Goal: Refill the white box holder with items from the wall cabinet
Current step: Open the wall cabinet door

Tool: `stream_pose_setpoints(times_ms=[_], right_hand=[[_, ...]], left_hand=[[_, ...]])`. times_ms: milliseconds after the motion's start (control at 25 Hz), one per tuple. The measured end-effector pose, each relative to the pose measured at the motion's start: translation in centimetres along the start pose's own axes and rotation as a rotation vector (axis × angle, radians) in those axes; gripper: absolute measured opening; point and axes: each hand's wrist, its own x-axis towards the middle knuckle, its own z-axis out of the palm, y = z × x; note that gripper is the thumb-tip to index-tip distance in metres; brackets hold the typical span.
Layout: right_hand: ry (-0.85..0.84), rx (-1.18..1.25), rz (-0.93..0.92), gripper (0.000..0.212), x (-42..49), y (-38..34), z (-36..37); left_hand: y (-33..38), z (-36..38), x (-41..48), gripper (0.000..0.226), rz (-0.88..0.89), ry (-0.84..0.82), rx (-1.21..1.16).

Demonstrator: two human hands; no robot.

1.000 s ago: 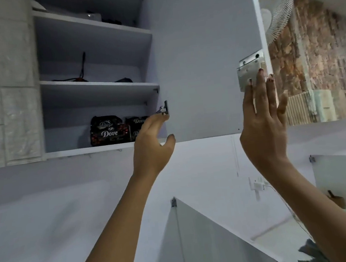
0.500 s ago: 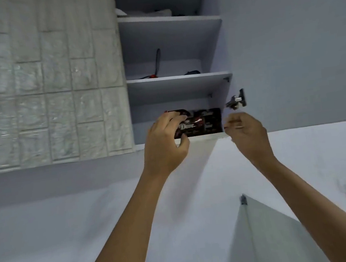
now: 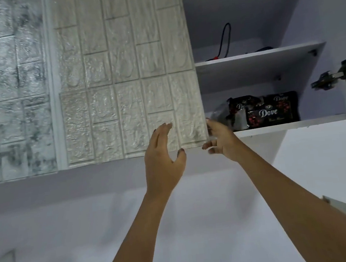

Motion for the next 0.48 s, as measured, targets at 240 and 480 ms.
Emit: stream_pose_setpoints(times_ms=[240,480], right_hand=[[0.121,0.262,0.002,0.044,-5.2,-1.8,0.8],[-0.082,0.105,-0.27,0.053,-14.0,-5.0,1.4]], left_hand=[[1.6,-2.2,-2.1,0.081,0.029,-0.028,0.168],[9.0,-5.1,-2.9,0.084,0.148,0.122,0.29]])
